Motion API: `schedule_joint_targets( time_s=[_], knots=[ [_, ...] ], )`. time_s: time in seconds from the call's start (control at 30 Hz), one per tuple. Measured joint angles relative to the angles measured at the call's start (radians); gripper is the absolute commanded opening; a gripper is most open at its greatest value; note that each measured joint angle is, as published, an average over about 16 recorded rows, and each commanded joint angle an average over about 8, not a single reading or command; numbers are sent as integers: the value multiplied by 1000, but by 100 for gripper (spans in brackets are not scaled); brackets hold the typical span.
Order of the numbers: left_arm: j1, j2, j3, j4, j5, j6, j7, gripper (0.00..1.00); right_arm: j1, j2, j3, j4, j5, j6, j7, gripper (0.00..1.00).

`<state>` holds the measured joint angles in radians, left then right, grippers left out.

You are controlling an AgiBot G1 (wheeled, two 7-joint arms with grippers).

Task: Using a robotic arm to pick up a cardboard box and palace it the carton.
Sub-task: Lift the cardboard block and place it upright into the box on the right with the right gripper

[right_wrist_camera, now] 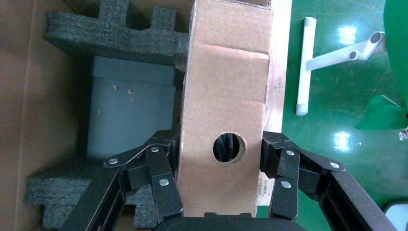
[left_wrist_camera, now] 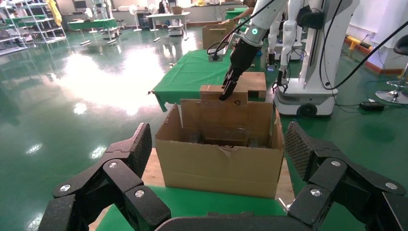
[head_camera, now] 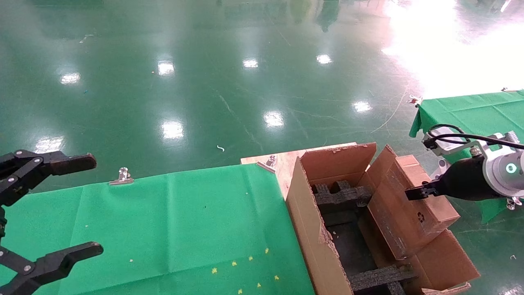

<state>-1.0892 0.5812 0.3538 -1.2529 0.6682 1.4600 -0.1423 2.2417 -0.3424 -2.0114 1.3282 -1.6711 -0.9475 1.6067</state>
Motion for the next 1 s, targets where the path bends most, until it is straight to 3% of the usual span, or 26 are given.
schedule_joint_targets(
  time_s=[1.0],
  knots=[
    [0, 0, 0, 0, 0, 0, 0, 100, -147, -16, -44, -27, -22, 195, -3, 0]
  ],
)
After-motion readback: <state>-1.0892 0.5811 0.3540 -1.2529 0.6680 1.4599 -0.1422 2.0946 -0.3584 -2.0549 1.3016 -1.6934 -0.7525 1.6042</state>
